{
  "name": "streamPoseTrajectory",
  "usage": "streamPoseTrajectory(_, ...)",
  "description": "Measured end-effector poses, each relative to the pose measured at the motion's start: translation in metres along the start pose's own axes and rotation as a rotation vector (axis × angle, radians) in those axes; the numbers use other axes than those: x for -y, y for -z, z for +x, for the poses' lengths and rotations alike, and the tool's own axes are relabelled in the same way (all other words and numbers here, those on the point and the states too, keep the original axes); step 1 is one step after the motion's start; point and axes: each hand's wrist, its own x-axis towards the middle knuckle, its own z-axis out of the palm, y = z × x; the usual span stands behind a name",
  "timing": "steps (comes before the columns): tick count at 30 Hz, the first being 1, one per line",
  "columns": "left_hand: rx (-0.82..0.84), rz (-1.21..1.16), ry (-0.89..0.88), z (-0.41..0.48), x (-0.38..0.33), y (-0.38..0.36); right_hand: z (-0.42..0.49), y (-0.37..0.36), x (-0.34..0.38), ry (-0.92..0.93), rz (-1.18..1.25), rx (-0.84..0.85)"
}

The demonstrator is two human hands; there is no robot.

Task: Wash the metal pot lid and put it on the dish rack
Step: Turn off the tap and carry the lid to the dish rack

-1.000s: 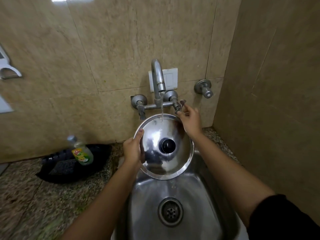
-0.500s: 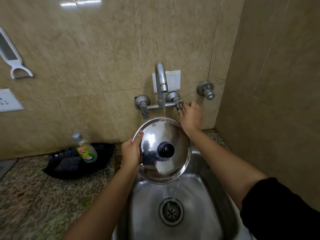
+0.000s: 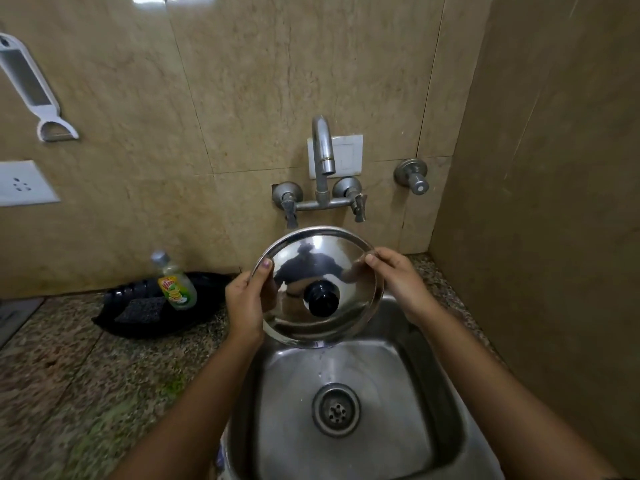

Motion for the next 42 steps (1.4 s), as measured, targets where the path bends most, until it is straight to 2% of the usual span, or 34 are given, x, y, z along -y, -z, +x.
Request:
streamPoseTrajectory(2,0.049,-0.036,0.007,-0.006,0.002,0.005,-0.008,-0.003,0.008,0.054,0.027,0.003)
streamPoseTrajectory(9,0.094,0.14,-0.065,-0.027,0.012,0.017,-0.027,-0.014,0.034,0.264,-0.102,-0.009)
streamPoseTrajectory(14,0.088,0.192,-0.04,-0.04,0.016,0.02,-0.035,-0.013,0.038,0.353,-0.237,0.017)
streamPoseTrajectory(21,0.103,0.176,-0.047,-0.056,0.021,0.021,-0.038,-0.011,0.034,0.384,-0.265,0.027)
streamPoseTrajectory(24,0.112,0.145,-0.021,-0.052,0.014,0.024,-0.034,-0.013,0.037,0.337,-0.135,0.004)
streamPoseTrajectory(28,0.038,0.045,0.06,-0.04,0.001,0.033,-0.022,-0.018,0.033,0.19,0.086,-0.127)
streamPoseTrajectory(32,0.011,0.012,0.252,-0.032,-0.004,0.053,-0.013,-0.034,0.028,-0.096,0.462,-0.249)
streamPoseTrajectory(35,0.128,0.006,0.437,-0.028,-0.011,0.065,-0.009,-0.043,0.023,-0.325,0.734,-0.283)
streamPoseTrajectory(37,0.318,0.064,0.609,-0.032,-0.017,0.064,-0.007,-0.049,0.015,-0.306,0.879,-0.256)
streamPoseTrajectory(39,0.467,0.014,0.77,-0.037,-0.014,0.059,-0.005,-0.056,0.003,-0.244,0.994,-0.217)
streamPoseTrajectory(40,0.497,-0.07,0.816,-0.039,-0.013,0.057,-0.002,-0.059,-0.004,-0.197,1.026,-0.213)
streamPoseTrajectory(42,0.454,-0.349,0.877,-0.04,-0.011,0.053,0.001,-0.061,-0.01,-0.1,1.028,-0.194)
